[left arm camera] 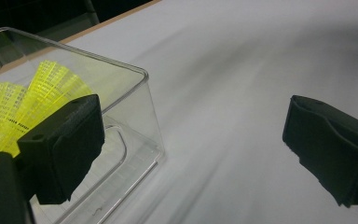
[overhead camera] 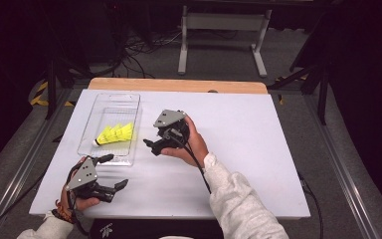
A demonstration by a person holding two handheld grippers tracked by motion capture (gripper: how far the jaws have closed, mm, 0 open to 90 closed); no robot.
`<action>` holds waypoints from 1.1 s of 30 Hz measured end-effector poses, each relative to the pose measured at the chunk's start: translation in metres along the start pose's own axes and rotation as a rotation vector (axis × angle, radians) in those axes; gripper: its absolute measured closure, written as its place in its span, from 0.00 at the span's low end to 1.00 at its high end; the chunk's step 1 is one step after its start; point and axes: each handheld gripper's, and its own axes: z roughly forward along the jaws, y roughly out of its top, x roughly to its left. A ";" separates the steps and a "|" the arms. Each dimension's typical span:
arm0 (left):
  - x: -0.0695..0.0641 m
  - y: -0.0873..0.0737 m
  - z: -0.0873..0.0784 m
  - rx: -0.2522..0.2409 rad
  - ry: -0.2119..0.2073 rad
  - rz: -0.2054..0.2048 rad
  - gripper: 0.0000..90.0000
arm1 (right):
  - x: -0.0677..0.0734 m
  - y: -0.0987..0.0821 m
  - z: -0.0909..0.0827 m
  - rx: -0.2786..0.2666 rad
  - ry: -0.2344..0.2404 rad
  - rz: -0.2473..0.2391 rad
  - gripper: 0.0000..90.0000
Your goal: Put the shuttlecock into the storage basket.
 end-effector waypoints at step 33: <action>0.001 0.000 0.001 0.022 0.003 0.010 0.06 | -0.012 -0.015 -0.037 -0.015 -0.145 -0.035 0.07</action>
